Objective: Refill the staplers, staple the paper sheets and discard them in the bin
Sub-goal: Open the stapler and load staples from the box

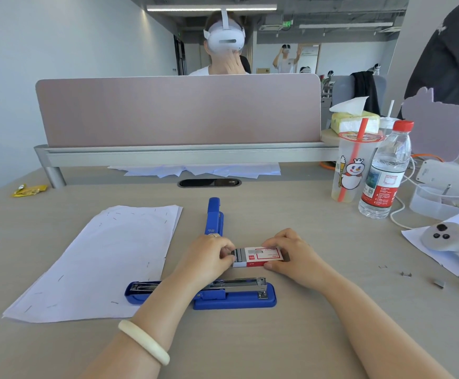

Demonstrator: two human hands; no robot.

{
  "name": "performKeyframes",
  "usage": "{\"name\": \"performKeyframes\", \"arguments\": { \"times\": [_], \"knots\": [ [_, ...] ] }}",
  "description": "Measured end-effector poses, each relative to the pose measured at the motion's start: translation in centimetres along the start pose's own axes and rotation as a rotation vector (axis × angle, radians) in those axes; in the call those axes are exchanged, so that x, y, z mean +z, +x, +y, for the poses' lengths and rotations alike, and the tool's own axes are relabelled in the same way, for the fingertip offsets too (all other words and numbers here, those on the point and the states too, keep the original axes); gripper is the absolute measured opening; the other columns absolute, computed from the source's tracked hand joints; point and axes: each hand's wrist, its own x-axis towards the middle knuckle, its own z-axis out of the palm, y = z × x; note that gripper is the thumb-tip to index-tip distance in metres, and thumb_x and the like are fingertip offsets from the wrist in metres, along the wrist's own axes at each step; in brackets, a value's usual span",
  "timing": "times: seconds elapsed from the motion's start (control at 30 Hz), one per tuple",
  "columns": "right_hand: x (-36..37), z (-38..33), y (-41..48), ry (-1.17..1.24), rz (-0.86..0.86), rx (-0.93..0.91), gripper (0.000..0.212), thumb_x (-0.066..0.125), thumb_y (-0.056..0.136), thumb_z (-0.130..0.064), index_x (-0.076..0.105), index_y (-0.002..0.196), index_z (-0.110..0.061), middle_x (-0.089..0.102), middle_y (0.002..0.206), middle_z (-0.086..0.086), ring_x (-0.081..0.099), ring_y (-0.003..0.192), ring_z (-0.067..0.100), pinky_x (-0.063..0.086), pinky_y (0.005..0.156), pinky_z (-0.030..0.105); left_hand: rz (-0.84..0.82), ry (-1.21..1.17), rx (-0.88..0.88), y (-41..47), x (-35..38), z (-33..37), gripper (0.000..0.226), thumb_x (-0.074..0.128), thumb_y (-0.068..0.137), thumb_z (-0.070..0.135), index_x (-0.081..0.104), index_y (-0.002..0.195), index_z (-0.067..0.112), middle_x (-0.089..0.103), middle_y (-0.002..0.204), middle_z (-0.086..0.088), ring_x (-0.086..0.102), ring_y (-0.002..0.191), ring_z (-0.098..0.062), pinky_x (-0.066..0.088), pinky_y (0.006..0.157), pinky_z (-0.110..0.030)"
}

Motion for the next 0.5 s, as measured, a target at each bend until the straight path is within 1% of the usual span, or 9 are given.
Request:
{"name": "performKeyframes", "arguments": {
  "times": [0.13, 0.27, 0.37, 0.5],
  "knots": [
    [0.01, 0.01, -0.05, 0.002, 0.000, -0.003, 0.038, 0.067, 0.078, -0.034, 0.059, 0.115, -0.031, 0.042, 0.111, -0.008, 0.046, 0.110, 0.015, 0.038, 0.103, 0.042, -0.001, -0.010, -0.008, 0.01, 0.03, -0.02, 0.025, 0.059, 0.086, 0.027, 0.066, 0.109, 0.020, 0.067, 0.098, 0.001, 0.059, 0.088, -0.011, 0.046, 0.078, -0.024],
    [-0.04, 0.06, -0.06, -0.007, 0.000, -0.002, 0.039, 0.067, 0.078, -0.035, 0.058, 0.116, -0.031, 0.042, 0.110, -0.008, 0.046, 0.110, 0.014, 0.038, 0.103, 0.042, -0.028, -0.004, -0.007, 0.07, 0.02, 0.04, 0.027, 0.058, 0.086, 0.027, 0.065, 0.112, 0.021, 0.066, 0.099, 0.000, 0.059, 0.091, -0.013, 0.047, 0.080, -0.026],
    [-0.03, 0.02, -0.03, -0.004, 0.001, -0.001, 0.038, 0.067, 0.078, -0.035, 0.059, 0.115, -0.032, 0.042, 0.109, -0.009, 0.046, 0.109, 0.014, 0.038, 0.103, 0.043, -0.051, -0.027, -0.021, 0.16, 0.02, -0.03, 0.027, 0.059, 0.086, 0.028, 0.064, 0.112, 0.020, 0.066, 0.098, 0.002, 0.058, 0.089, -0.010, 0.045, 0.076, -0.021],
    [-0.05, 0.06, -0.05, -0.007, -0.001, -0.001, 0.039, 0.067, 0.078, -0.035, 0.059, 0.116, -0.031, 0.041, 0.109, -0.009, 0.046, 0.110, 0.014, 0.038, 0.103, 0.042, -0.035, -0.145, -0.068, 0.34, -0.05, -0.03, 0.020, 0.060, 0.086, 0.027, 0.062, 0.104, 0.020, 0.057, 0.079, 0.016, 0.052, 0.074, 0.002, 0.038, 0.063, -0.012]
  ]
}}
